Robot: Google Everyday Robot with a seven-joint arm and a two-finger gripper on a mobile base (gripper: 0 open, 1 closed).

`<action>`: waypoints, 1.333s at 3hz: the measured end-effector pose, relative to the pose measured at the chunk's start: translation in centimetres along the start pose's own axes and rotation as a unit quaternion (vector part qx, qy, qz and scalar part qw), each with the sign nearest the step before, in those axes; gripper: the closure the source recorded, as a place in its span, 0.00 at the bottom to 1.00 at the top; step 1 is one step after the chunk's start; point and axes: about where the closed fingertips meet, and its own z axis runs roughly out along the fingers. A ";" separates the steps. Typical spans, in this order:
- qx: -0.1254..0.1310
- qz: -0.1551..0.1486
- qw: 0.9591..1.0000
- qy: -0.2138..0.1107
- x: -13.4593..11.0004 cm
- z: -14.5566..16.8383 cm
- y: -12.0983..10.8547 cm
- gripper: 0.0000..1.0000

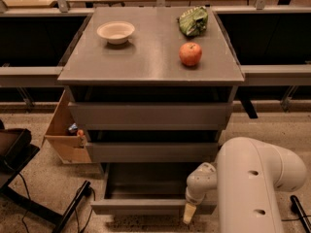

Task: Open bottom drawer

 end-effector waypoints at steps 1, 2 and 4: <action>0.000 0.000 1.000 0.000 0.0 0.0 0.0 0.00; -0.020 0.003 1.000 -0.007 1.1 1.4 1.8 0.00; -0.067 0.027 0.997 -0.019 3.9 2.7 7.6 0.40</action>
Offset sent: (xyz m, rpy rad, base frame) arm -0.0473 -0.0098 -0.0328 0.0727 0.0793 -0.0119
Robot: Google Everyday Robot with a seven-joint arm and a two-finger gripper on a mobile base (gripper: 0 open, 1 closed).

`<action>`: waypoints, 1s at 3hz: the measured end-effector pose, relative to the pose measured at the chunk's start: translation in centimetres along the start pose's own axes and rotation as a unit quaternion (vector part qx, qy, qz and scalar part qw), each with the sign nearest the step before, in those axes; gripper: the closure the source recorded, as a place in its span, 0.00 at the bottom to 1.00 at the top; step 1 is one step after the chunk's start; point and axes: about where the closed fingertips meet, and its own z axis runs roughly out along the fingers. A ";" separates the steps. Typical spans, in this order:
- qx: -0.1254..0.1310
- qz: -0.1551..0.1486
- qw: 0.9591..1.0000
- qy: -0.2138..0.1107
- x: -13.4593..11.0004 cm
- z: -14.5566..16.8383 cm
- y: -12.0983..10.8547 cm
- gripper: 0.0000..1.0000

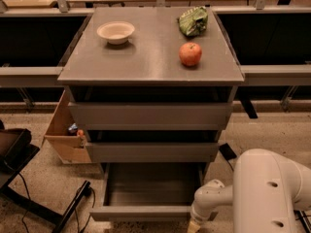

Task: Open bottom drawer

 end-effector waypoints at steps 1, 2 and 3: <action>0.015 0.008 1.000 -0.009 0.6 -1.4 -0.4 0.63; 0.015 0.008 1.000 -0.009 0.6 -1.4 -0.6 0.86; 0.004 0.018 1.000 -0.003 1.9 -1.5 1.4 1.00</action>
Offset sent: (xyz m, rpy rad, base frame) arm -0.2843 -0.0318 0.0714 -0.0621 0.2685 -0.1123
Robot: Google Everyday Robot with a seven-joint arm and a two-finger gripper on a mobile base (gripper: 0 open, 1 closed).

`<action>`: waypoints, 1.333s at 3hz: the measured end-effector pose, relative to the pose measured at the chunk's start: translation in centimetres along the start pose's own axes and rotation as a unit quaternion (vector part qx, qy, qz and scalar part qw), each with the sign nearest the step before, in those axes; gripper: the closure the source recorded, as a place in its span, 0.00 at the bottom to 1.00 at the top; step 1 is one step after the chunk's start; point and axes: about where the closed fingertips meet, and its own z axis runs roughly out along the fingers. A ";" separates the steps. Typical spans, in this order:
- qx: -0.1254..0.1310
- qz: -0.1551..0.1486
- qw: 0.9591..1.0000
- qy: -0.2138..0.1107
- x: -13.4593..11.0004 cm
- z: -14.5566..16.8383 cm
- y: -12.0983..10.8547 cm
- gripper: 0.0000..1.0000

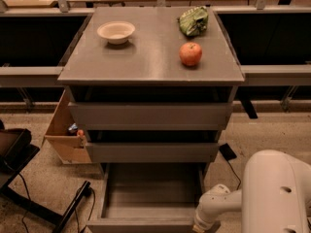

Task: Open bottom drawer

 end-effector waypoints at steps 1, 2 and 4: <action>0.000 0.000 1.000 0.000 0.0 0.1 0.0 1.00; -0.009 0.010 1.000 0.003 1.0 0.1 1.2 1.00; -0.015 0.017 1.000 0.005 1.6 0.0 1.9 1.00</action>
Offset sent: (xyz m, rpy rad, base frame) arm -0.4197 -0.0771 0.0496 -0.0098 0.5092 -0.4094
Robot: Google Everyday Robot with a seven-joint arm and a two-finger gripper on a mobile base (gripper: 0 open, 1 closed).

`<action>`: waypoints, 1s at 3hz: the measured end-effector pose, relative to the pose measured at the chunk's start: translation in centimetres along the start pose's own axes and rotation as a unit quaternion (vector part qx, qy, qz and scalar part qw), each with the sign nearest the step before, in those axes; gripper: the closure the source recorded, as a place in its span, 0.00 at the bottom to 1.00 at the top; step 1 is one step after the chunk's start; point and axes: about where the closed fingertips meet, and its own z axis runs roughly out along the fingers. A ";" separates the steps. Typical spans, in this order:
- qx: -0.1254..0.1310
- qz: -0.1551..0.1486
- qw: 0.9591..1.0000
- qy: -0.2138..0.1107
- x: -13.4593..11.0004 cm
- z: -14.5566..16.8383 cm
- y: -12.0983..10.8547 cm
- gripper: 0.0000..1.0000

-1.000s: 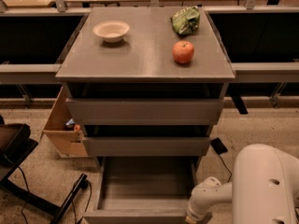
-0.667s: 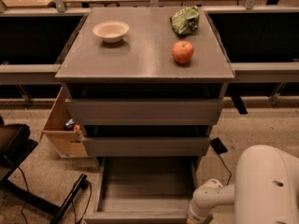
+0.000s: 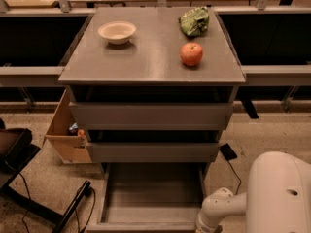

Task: Open bottom drawer

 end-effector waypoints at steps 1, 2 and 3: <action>0.000 0.016 1.000 -0.007 0.1 -0.4 0.2 1.00; -0.009 0.025 1.000 -0.005 0.9 -0.4 1.1 1.00; -0.011 0.044 0.999 -0.015 0.7 -1.0 1.4 1.00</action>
Offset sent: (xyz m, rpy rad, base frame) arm -0.4728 -0.0819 0.0579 0.1042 0.5986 -0.5317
